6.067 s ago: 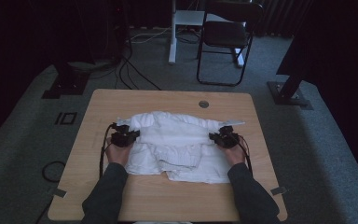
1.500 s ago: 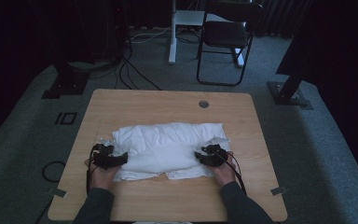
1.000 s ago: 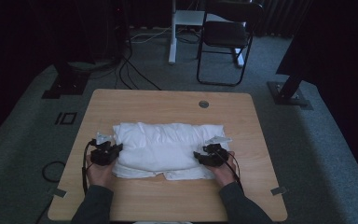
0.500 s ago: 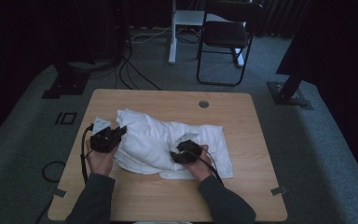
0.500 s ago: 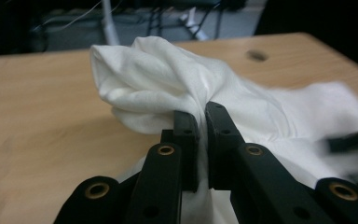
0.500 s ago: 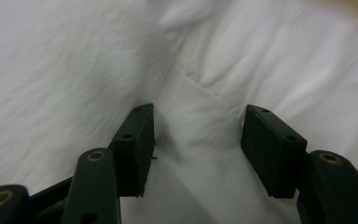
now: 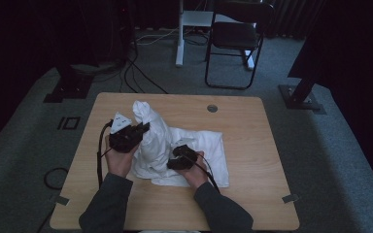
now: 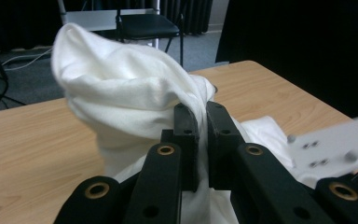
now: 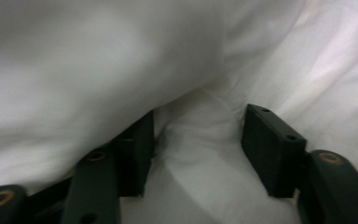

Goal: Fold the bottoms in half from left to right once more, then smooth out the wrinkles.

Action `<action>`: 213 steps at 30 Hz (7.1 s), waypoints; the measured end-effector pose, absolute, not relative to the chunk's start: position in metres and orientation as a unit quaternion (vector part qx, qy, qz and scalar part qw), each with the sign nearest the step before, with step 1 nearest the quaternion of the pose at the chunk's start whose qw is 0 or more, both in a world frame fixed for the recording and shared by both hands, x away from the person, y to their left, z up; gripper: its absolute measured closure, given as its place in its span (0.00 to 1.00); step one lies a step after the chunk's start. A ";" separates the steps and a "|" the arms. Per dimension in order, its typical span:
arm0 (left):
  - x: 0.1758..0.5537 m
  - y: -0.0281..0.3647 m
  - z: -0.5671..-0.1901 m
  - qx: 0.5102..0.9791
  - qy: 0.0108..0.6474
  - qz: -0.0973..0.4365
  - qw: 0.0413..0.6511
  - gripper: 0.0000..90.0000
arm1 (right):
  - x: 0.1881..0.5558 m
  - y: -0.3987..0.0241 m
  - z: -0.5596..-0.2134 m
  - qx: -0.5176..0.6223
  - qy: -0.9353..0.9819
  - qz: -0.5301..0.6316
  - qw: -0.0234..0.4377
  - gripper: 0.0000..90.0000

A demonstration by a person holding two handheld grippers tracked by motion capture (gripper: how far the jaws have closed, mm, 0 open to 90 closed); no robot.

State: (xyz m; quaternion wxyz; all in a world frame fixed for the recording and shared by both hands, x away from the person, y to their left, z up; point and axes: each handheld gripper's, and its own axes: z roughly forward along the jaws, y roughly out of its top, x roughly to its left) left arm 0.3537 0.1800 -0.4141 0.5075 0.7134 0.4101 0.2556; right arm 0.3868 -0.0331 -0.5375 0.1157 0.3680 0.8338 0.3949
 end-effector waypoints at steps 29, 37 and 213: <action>0.347 0.121 -0.405 0.760 0.330 0.237 0.508 0.95 | 0.377 -0.105 -0.556 0.396 0.830 0.357 0.163 0.49; 0.348 0.109 -0.411 0.774 0.319 0.236 0.494 0.95 | 0.371 -0.113 -0.536 0.369 0.818 0.414 0.152 0.46; 0.379 0.135 -0.519 0.774 0.434 0.256 0.384 0.66 | 0.437 -0.125 -0.548 0.422 0.824 0.344 0.156 0.60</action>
